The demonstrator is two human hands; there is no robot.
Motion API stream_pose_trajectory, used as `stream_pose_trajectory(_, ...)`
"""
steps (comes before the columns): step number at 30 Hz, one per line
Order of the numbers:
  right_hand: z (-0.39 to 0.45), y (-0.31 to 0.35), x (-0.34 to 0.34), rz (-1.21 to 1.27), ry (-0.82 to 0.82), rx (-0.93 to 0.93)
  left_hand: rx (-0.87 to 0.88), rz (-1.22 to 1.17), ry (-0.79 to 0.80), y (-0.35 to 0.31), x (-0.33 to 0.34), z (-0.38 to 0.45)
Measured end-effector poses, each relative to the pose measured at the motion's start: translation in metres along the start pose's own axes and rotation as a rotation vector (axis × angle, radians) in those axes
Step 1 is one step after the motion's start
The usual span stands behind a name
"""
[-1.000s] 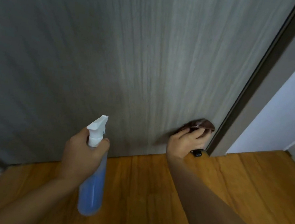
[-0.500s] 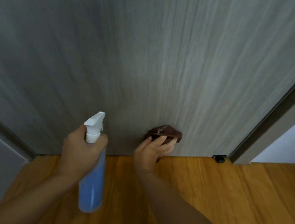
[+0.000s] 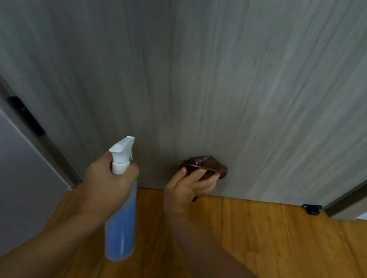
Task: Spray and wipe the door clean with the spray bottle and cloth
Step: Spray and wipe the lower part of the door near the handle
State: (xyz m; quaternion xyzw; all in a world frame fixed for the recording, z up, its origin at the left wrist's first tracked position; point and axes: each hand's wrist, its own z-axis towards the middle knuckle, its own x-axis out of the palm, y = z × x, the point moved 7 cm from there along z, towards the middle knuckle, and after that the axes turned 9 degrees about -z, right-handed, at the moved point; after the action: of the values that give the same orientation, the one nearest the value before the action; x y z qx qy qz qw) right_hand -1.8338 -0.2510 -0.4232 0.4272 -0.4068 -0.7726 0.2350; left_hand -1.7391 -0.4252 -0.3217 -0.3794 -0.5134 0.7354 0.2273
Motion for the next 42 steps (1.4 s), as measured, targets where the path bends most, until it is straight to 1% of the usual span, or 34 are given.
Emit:
stream_pose_trajectory(5, -0.019, 0.017, 0.018, -0.017, 0.011, -0.011, -0.018, -0.028, -0.027, 0.012, -0.024, 0.008)
stream_pose_trajectory(10, -0.042, 0.035, 0.038, 0.039, 0.048, -0.013, -0.060, -0.016, -0.037, 0.027, -0.043, 0.013)
stream_pose_trajectory(11, -0.046, 0.037, 0.043, 0.057, 0.076, -0.024, -0.064, -0.021, -0.054, 0.029, -0.047, 0.014)
stream_pose_trajectory(13, -0.056, 0.043, 0.055, 0.122, 0.218, -0.027, -0.064, -0.031, -0.085, 0.032, -0.055, 0.015)
stream_pose_trajectory(14, -0.060, 0.047, 0.059, 0.127, 0.264, -0.029, -0.063, -0.034, -0.096, 0.033, -0.059, 0.015)
stream_pose_trajectory(15, -0.062, 0.051, 0.060, 0.101, 0.257, -0.024, -0.063, -0.033, -0.105, 0.034, -0.064, 0.016)
stream_pose_trajectory(16, -0.063, 0.053, 0.061, 0.065, 0.209, -0.009, -0.060, -0.032, -0.114, 0.035, -0.068, 0.017)
stream_pose_trajectory(19, -0.071, 0.066, 0.067, -0.009, 0.132, -0.046, -0.041, -0.029, -0.150, 0.038, -0.084, 0.021)
stream_pose_trajectory(21, -0.078, 0.071, 0.076, -0.038, 0.141, -0.066, -0.038, -0.021, -0.177, 0.042, -0.095, 0.021)
stream_pose_trajectory(26, -0.093, 0.088, 0.091, -0.012, 0.174, -0.100, -0.074, -0.017, -0.253, 0.064, -0.121, 0.016)
stream_pose_trajectory(32, -0.109, 0.111, 0.101, 0.005, 0.127, -0.168, -0.126, -0.002, -0.299, 0.089, -0.140, 0.008)
stream_pose_trajectory(38, -0.126, 0.128, 0.122, 0.055, 0.120, -0.121, -0.166, 0.005, -0.361, 0.101, -0.155, 0.010)
stream_pose_trajectory(42, -0.139, 0.143, 0.138, 0.106, 0.171, -0.081, -0.175, -0.026, -0.395, 0.104, -0.161, 0.012)
